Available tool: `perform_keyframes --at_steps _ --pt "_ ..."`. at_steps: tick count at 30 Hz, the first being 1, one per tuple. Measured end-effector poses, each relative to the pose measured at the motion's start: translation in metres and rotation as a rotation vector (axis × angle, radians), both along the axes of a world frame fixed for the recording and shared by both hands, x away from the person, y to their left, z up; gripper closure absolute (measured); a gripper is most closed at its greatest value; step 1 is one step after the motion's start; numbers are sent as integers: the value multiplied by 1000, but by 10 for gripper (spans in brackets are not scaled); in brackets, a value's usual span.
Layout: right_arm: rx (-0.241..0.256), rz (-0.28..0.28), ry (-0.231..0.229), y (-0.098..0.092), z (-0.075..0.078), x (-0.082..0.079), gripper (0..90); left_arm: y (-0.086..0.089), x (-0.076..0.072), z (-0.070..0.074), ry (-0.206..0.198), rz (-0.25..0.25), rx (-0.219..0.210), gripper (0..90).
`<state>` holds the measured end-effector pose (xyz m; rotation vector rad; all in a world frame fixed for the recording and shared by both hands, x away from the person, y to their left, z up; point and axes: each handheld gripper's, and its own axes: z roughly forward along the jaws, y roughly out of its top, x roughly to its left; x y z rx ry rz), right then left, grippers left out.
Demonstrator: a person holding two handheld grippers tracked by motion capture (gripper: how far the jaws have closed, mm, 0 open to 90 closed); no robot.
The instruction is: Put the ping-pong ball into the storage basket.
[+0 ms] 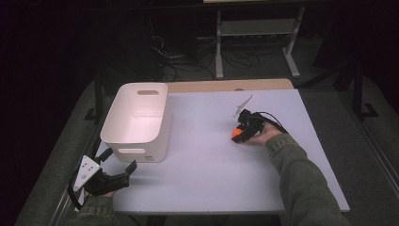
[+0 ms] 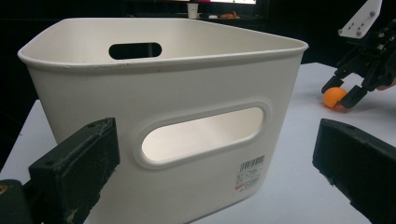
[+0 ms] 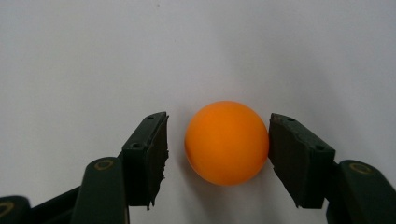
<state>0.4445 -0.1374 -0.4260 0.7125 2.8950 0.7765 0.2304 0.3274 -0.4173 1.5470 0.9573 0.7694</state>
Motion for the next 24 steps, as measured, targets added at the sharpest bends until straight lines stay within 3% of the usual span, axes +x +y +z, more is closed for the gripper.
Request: perform_keyframes --at_steps 7,11,24 --pt "-3 26 -22 1 0 -1 490 0 0 0 1 0 0 0" --pt "-23 36 -31 2 2 -2 496 0 0 0 2 -1 2 0" --pt "-15 64 -49 9 15 -4 498 0 0 0 1 1 0 0"
